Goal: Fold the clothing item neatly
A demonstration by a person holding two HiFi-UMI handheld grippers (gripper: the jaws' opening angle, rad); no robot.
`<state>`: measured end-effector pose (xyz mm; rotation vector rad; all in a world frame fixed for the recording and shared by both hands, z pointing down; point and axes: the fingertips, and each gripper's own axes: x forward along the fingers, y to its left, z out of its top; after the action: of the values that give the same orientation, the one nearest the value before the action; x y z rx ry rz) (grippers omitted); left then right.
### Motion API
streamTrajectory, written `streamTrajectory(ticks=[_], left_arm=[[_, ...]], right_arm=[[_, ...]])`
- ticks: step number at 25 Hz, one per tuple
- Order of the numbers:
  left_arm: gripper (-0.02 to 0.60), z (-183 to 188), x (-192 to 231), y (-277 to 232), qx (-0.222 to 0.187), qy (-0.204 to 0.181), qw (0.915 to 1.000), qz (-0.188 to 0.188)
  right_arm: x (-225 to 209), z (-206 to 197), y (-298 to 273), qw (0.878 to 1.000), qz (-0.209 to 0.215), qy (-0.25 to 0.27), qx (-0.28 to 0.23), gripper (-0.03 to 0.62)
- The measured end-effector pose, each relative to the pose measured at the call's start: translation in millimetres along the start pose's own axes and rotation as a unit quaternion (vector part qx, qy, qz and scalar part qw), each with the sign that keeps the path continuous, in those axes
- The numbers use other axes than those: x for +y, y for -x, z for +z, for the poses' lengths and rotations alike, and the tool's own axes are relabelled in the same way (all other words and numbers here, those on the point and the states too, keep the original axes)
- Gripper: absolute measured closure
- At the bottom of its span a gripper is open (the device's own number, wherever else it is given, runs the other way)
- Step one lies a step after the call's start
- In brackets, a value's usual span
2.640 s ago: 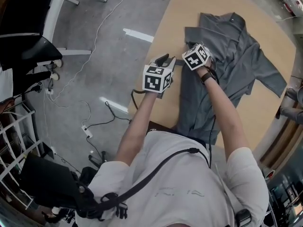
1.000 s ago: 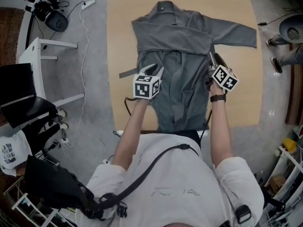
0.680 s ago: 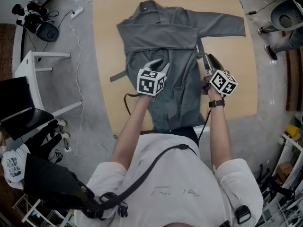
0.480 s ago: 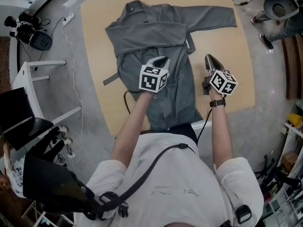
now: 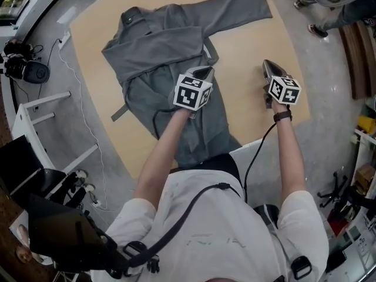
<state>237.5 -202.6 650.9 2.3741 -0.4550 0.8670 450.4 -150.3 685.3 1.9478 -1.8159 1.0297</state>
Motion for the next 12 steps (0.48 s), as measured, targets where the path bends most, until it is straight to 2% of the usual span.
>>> streamTrajectory(ticks=[5, 12], left_arm=[[0.581, 10.5, -3.4, -18.3, 0.005, -0.002, 0.9999, -0.011], [0.580, 21.4, 10.7, -24.5, 0.006, 0.004, 1.0000, -0.007]], right_arm=[[-55.1, 43.9, -35.6, 1.000, -0.021, 0.022, 0.003, 0.563], [-95.6, 116.5, -99.5, 0.998, -0.037, 0.044, -0.007, 0.465]])
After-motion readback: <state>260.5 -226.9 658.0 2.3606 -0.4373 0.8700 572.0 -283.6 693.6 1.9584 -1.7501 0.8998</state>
